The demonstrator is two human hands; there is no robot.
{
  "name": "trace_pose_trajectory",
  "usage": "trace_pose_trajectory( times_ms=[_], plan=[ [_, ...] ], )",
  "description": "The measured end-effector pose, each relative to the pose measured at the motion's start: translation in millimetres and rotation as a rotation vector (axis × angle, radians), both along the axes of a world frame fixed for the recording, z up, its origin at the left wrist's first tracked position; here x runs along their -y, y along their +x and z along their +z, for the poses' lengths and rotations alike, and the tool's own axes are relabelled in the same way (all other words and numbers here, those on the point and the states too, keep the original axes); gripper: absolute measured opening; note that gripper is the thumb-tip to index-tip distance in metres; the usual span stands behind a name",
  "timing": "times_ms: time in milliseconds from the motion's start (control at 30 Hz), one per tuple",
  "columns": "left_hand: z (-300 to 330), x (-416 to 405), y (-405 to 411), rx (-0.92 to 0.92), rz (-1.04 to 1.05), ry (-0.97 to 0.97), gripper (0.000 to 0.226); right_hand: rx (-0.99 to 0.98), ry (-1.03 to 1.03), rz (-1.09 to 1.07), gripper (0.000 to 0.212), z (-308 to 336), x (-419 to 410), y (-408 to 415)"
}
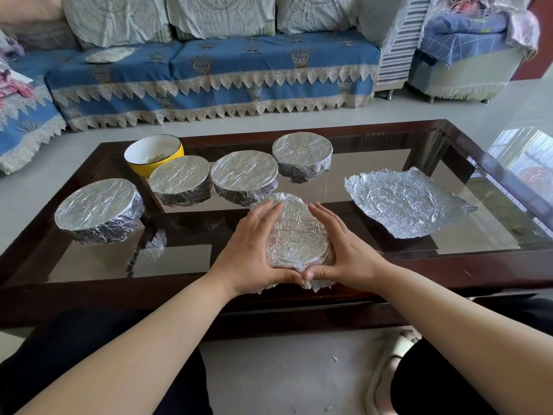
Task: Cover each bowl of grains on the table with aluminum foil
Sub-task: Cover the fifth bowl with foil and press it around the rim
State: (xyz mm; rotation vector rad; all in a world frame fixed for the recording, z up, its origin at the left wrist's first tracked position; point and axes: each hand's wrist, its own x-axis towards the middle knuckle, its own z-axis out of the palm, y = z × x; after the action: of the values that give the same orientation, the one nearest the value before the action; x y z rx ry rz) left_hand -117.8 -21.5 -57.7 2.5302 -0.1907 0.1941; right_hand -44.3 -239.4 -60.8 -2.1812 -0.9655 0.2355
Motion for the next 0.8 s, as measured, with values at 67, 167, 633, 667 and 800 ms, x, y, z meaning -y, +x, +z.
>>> trace_pose_trajectory(
  times_ms=[67,167,633,667,800],
  plan=[
    [-1.5,0.1,0.8,0.004,-0.007,-0.016,0.135,0.019,0.017,-0.025,0.116,-2.4,-1.3,-1.3],
    [-3.0,-0.8,2.6,0.018,-0.018,-0.041,0.136,0.032,0.022,-0.047,0.115,-2.2,-3.9,-3.8],
    [10.7,-16.8,9.0,-0.197,-0.039,-0.192,0.136,0.042,0.117,-0.077,0.119,-14.1,-18.6,-8.2],
    [11.6,-18.0,8.7,-0.188,-0.013,-0.171,0.133,0.043,0.114,-0.071,0.119,-14.0,-21.6,-9.6],
    [10.7,-20.1,8.6,-0.094,0.078,0.063,0.122,0.042,0.113,-0.05,0.124,-13.5,-29.9,-12.1]
  ],
)
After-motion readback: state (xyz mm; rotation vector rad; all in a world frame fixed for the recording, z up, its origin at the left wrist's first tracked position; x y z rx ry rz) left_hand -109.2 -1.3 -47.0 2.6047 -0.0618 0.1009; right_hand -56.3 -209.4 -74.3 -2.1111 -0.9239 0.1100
